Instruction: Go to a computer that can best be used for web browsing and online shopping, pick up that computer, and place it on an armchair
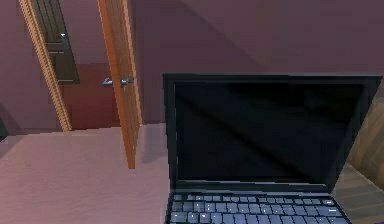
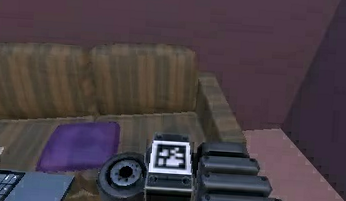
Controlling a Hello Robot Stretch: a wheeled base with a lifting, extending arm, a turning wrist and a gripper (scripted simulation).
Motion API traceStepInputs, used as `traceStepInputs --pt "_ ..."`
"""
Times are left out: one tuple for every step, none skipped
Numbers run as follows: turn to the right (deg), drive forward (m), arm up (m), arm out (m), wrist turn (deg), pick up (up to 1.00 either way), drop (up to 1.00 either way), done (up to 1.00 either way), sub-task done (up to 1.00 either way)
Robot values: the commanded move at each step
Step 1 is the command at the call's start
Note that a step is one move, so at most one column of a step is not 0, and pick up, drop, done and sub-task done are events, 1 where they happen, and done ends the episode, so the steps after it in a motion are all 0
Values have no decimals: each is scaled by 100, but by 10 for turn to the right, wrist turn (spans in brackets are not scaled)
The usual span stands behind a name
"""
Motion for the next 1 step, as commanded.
traceStepInputs --pt "-450 0 0 0 0 0 0 0 0"
